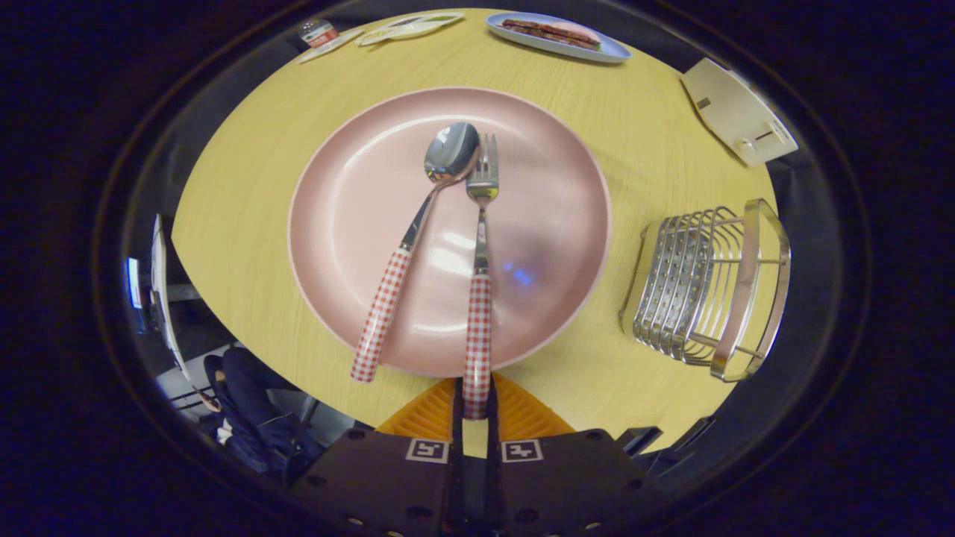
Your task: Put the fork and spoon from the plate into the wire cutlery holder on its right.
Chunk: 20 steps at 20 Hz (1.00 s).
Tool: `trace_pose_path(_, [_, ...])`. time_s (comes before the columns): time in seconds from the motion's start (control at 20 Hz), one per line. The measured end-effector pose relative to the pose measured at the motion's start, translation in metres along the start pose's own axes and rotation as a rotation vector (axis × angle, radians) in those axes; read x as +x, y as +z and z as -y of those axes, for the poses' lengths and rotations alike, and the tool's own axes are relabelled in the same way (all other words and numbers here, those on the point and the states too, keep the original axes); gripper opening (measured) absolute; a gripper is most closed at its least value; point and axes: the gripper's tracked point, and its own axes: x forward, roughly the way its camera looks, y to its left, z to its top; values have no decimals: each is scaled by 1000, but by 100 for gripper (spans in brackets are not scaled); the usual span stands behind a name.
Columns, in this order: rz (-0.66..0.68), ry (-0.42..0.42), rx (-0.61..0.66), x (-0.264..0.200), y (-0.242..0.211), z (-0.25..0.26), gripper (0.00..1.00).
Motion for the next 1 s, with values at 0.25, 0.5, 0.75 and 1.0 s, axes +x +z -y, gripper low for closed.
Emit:
trace_pose_path(0.25, [-27,52,61,-22,-12,-1,2])
trace_pose_path(0.5, [-14,129,138,-61,-22,-1,2])
trace_pose_path(0.75, [3,173,184,-118,-31,13,2])
trace_pose_path(1.0, [-12,111,285,-171,-48,68,2])
